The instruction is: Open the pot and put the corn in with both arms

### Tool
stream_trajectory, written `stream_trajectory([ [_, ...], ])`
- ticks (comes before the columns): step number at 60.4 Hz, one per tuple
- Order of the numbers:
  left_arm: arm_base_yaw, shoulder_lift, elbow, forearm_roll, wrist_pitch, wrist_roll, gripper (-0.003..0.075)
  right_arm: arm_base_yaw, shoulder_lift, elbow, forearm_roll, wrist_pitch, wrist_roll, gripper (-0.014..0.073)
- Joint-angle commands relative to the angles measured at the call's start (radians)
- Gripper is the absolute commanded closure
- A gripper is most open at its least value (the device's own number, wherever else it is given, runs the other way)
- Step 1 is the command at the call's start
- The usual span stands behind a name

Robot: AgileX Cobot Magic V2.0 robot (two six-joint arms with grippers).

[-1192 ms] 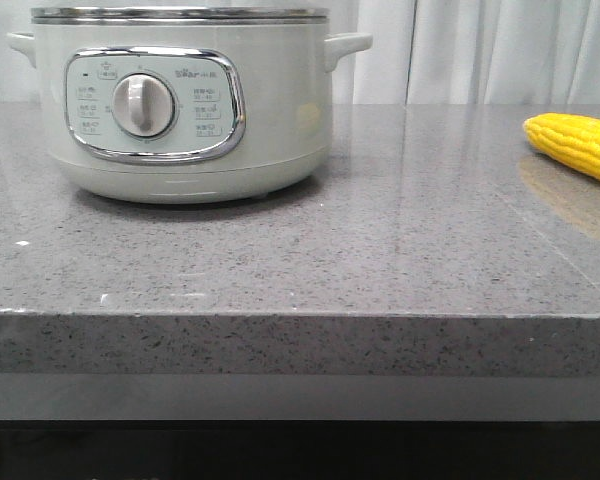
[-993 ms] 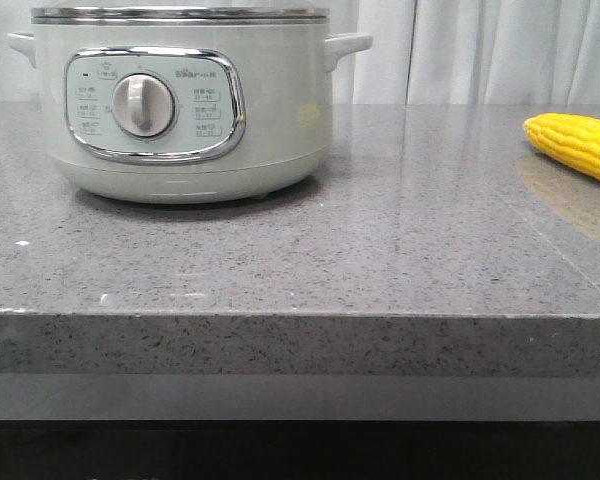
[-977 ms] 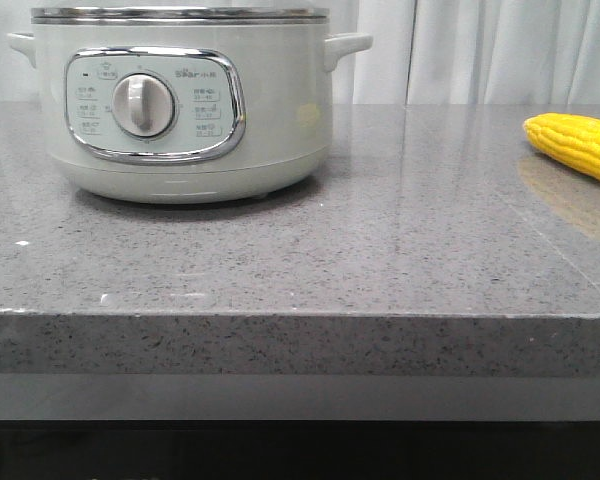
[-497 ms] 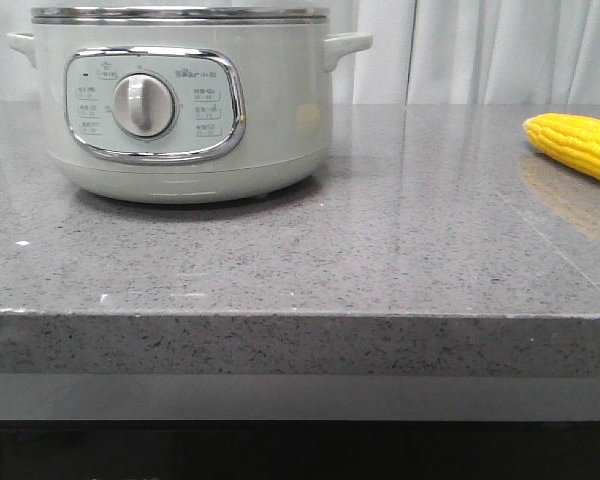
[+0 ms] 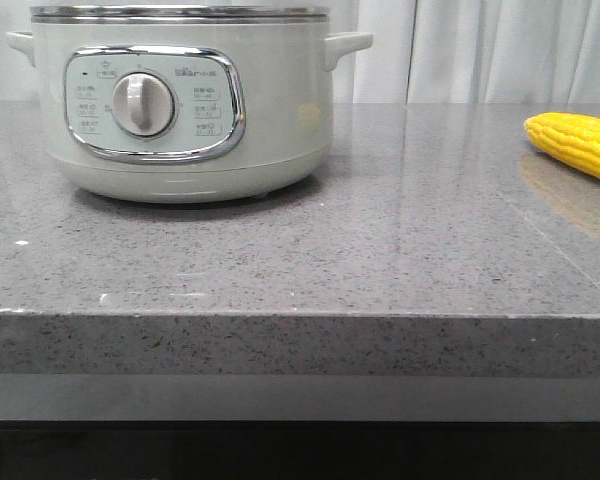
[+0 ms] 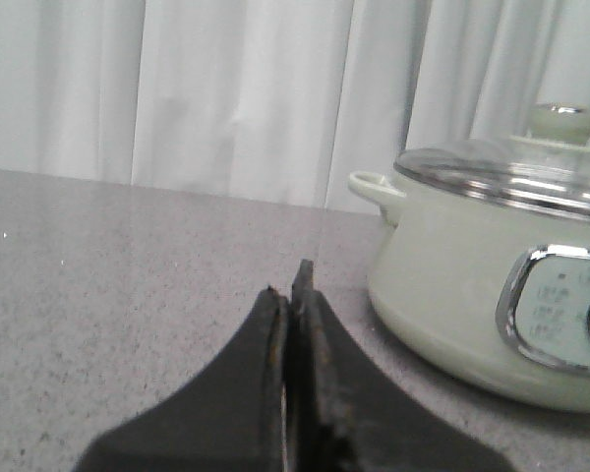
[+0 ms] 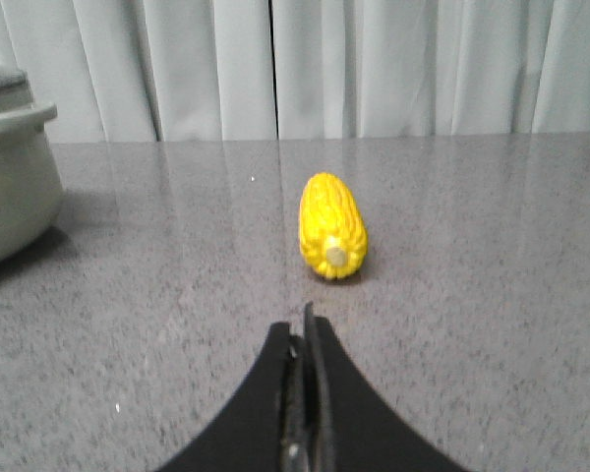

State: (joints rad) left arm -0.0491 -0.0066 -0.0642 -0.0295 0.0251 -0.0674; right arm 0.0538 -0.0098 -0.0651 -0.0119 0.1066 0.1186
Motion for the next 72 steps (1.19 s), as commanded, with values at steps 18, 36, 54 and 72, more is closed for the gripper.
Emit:
stream_trajectory([
  [18, -0.007, 0.188, -0.527, -0.013, 0.301, -0.003, 0.0741, -0.006, 0.140, -0.438, -0.012, 0.222, -0.003, 0.0662],
  [36, -0.007, 0.418, -0.727, -0.031, 0.483, -0.003, 0.0741, -0.006, 0.390, -0.648, -0.012, 0.353, -0.003, 0.0662],
  [54, -0.007, 0.511, -0.712, -0.035, 0.483, -0.003, 0.0741, -0.006, 0.544, -0.642, -0.012, 0.362, -0.003, 0.0662],
  [72, -0.007, 0.559, -0.712, -0.026, 0.498, 0.007, 0.0689, -0.006, 0.602, -0.642, -0.012, 0.376, -0.008, 0.0628],
])
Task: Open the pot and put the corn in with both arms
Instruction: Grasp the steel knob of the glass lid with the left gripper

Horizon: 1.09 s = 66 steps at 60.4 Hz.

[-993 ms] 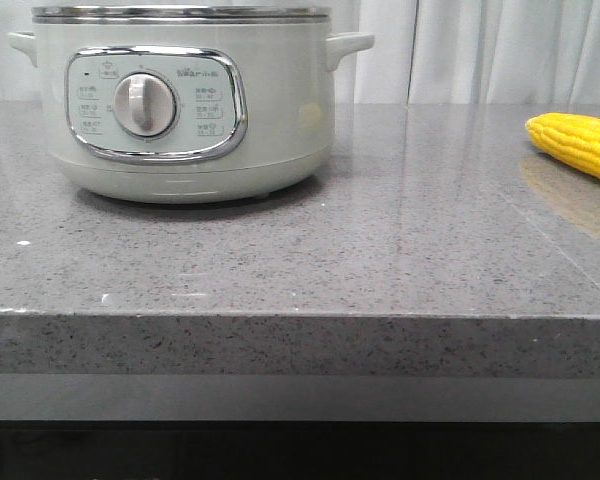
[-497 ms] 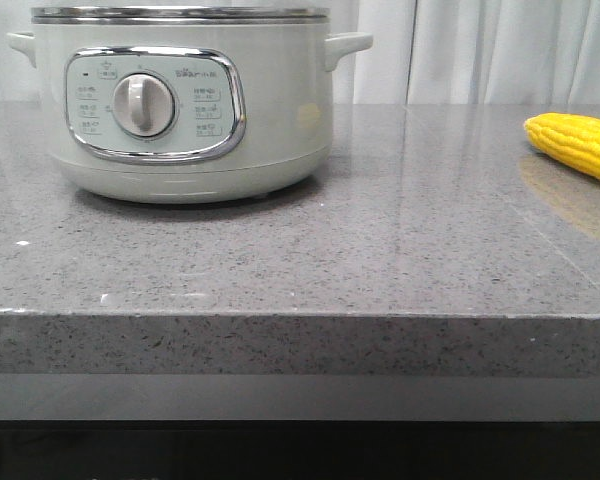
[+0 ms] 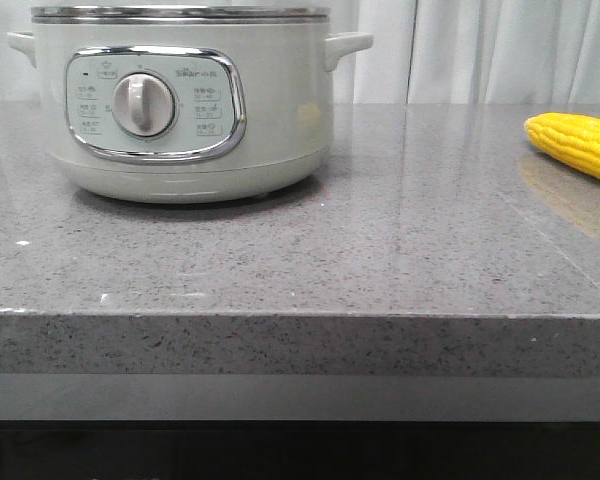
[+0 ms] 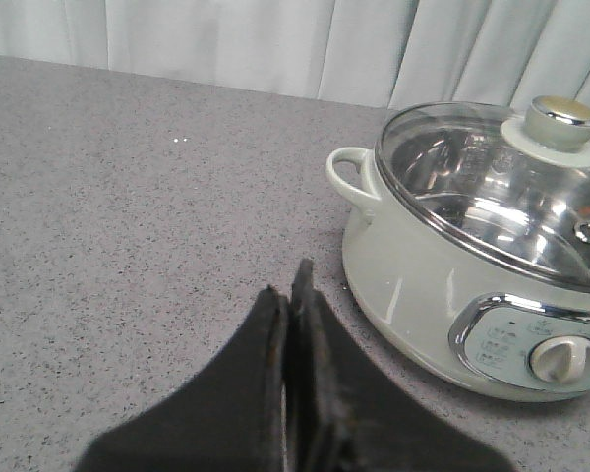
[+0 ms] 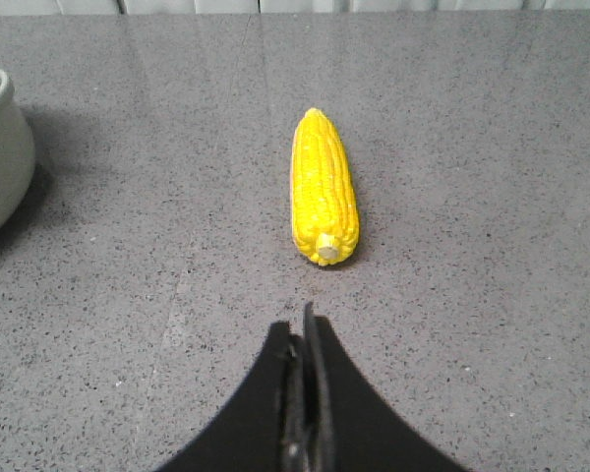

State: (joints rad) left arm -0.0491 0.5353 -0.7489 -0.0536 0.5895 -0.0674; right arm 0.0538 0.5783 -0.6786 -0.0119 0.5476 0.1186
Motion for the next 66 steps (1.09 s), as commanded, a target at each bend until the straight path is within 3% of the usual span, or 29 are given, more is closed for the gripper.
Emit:
stream_trajectory([
  [1, -0.007, 0.020, -0.027, -0.002, -0.066, 0.015, 0.0668, -0.006, 0.013, -0.028, -0.012, -0.065, -0.008, 0.0614],
  [5, -0.007, 0.026, -0.027, -0.002, -0.066, 0.039, 0.0520, -0.006, 0.015, -0.028, -0.012, -0.063, -0.012, 0.0507],
  [11, -0.007, 0.026, -0.027, -0.002, -0.071, 0.041, 0.0267, -0.006, 0.015, -0.028, -0.012, -0.061, -0.012, 0.0264],
  [13, -0.007, 0.026, -0.027, -0.002, -0.073, 0.041, 0.0204, -0.006, 0.015, -0.028, -0.012, -0.061, -0.012, 0.0198],
  [17, -0.007, 0.026, -0.027, -0.002, -0.079, 0.041, 0.0148, -0.006, 0.015, -0.028, -0.013, -0.061, -0.012, 0.0071],
  [22, -0.007, 0.026, -0.027, -0.002, -0.095, 0.041, 0.0157, -0.006, 0.015, -0.028, -0.013, -0.061, -0.012, 0.0006],
  [41, -0.138, 0.099, -0.032, -0.018, -0.245, 0.045, 0.0209, -0.006, 0.015, -0.028, -0.012, -0.062, -0.012, 0.0014],
  [66, -0.375, 0.402, -0.050, -0.018, -0.639, 0.045, 0.0209, -0.006, 0.015, -0.028, -0.012, -0.062, -0.012, 0.0014],
])
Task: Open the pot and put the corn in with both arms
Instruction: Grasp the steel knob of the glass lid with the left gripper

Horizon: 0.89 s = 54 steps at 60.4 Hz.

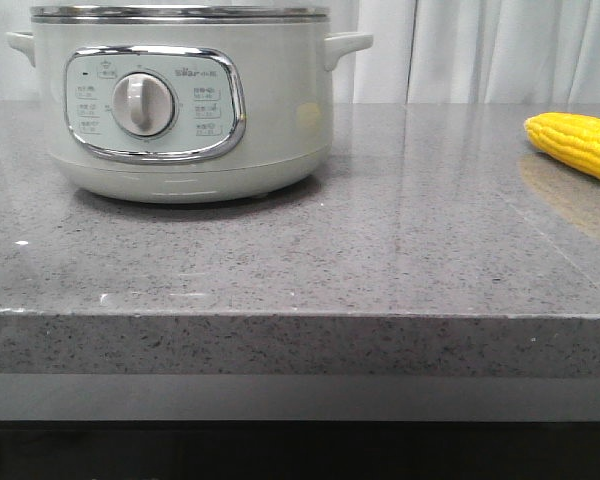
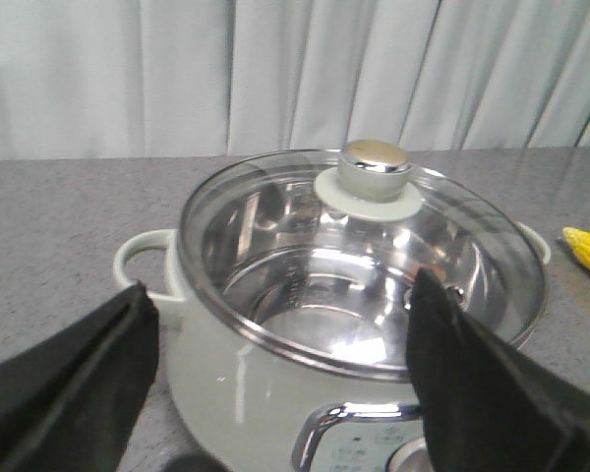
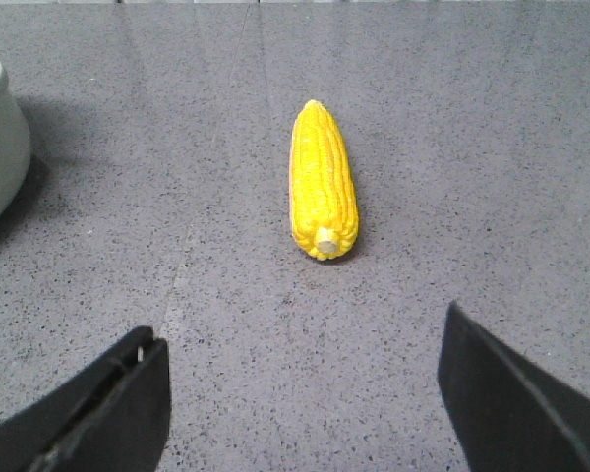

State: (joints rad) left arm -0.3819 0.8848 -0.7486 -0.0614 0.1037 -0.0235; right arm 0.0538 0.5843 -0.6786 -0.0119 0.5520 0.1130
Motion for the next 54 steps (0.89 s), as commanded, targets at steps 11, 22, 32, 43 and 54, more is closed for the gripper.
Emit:
stream_trajectory([
  [11, -0.103, 0.202, -0.157, -0.011, -0.188, 0.001, 0.0209, -0.006, 0.009, -0.028, -0.012, -0.066, -0.006, 0.0014],
  [22, -0.105, 0.354, -0.288, -0.011, -0.190, 0.001, 0.0209, -0.006, 0.009, -0.028, -0.012, -0.067, -0.006, 0.0014],
  [32, -0.105, 0.477, -0.407, -0.011, -0.200, 0.001, 0.0208, -0.006, 0.009, -0.028, -0.012, -0.067, -0.006, 0.0014],
  [43, -0.105, 0.583, -0.510, -0.011, -0.216, 0.001, 0.0209, -0.006, 0.009, -0.028, -0.012, -0.067, -0.006, 0.0014],
  [54, -0.105, 0.661, -0.572, -0.011, -0.218, 0.001, 0.0209, -0.006, 0.009, -0.028, -0.012, -0.067, -0.006, 0.0014],
])
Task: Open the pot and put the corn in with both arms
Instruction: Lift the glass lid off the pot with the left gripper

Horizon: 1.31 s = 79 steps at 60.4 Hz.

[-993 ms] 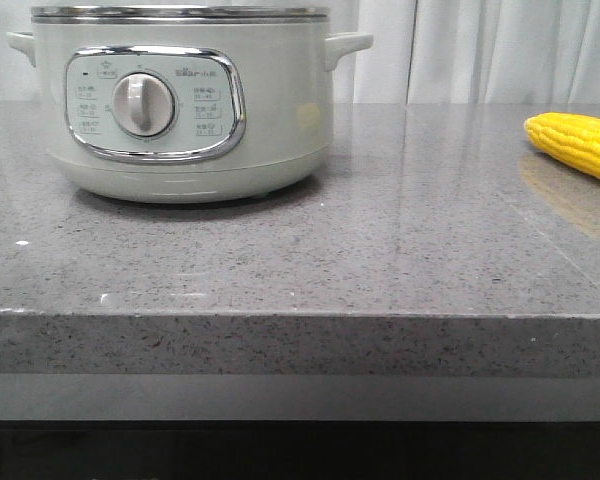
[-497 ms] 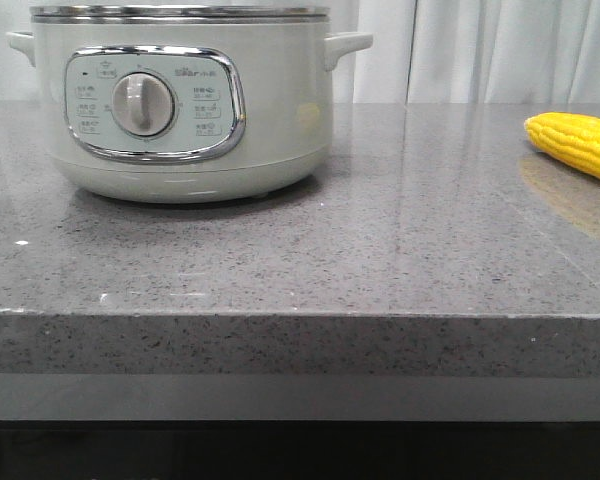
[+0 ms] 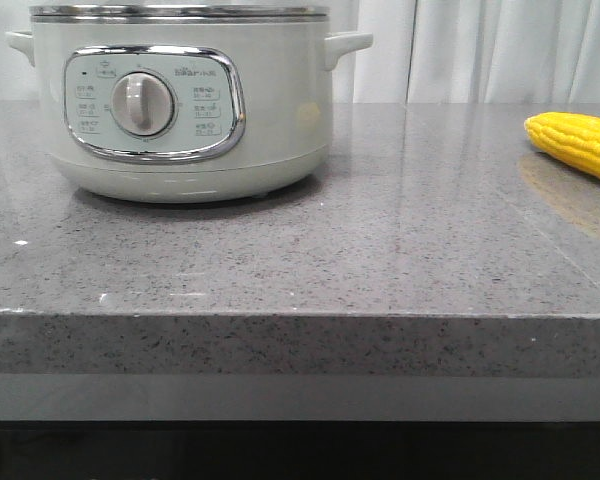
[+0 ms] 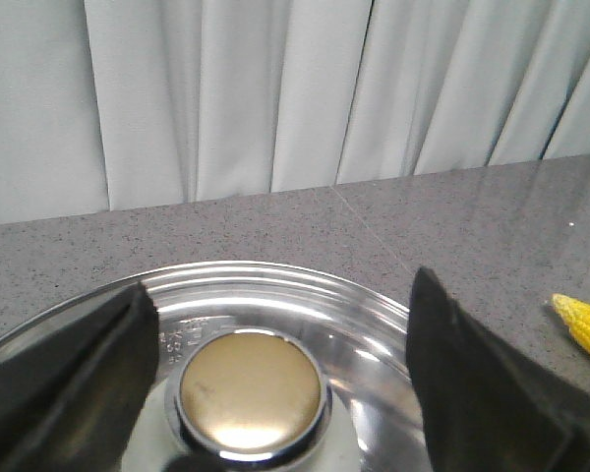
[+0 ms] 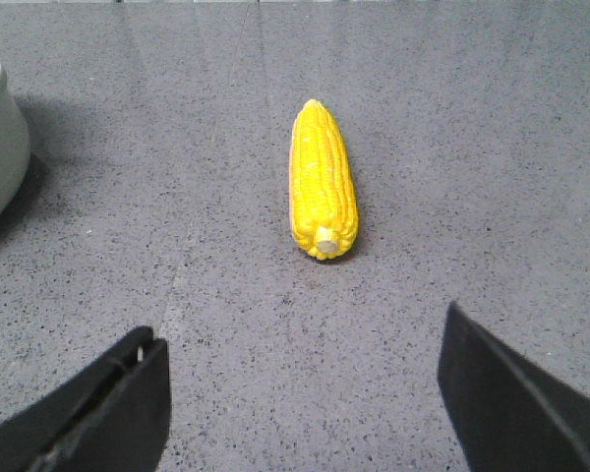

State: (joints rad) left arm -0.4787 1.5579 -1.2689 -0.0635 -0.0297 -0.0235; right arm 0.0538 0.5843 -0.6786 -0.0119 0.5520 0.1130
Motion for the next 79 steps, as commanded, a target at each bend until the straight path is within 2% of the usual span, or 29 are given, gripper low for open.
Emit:
stream_trajectory([
  [1, -0.008, -0.007, -0.050, -0.008, -0.084, 0.001, 0.0209, -0.006, 0.009, -0.028, -0.012, -0.067, -0.006, 0.0014],
  [19, -0.008, 0.057, -0.050, -0.008, -0.116, 0.001, 0.0216, -0.006, 0.009, -0.028, -0.012, -0.067, -0.006, 0.0014],
  [36, -0.008, 0.062, -0.050, -0.008, -0.132, 0.001, 0.0447, -0.006, 0.009, -0.028, -0.012, -0.066, -0.006, 0.0014],
  [48, -0.008, 0.062, -0.050, -0.008, -0.142, 0.001, 0.0531, -0.006, 0.009, -0.028, -0.012, -0.066, -0.006, 0.0014],
  [63, -0.010, -0.007, -0.050, -0.008, -0.210, 0.001, 0.0533, -0.006, 0.009, -0.028, -0.012, -0.066, -0.006, 0.0014],
  [74, -0.010, -0.086, -0.077, -0.008, -0.199, 0.001, 0.0533, -0.006, 0.009, -0.028, -0.012, -0.066, -0.006, 0.0014],
  [79, -0.010, -0.127, -0.098, -0.008, -0.151, 0.001, 0.0533, -0.006, 0.009, -0.028, -0.012, -0.066, -0.006, 0.0014],
])
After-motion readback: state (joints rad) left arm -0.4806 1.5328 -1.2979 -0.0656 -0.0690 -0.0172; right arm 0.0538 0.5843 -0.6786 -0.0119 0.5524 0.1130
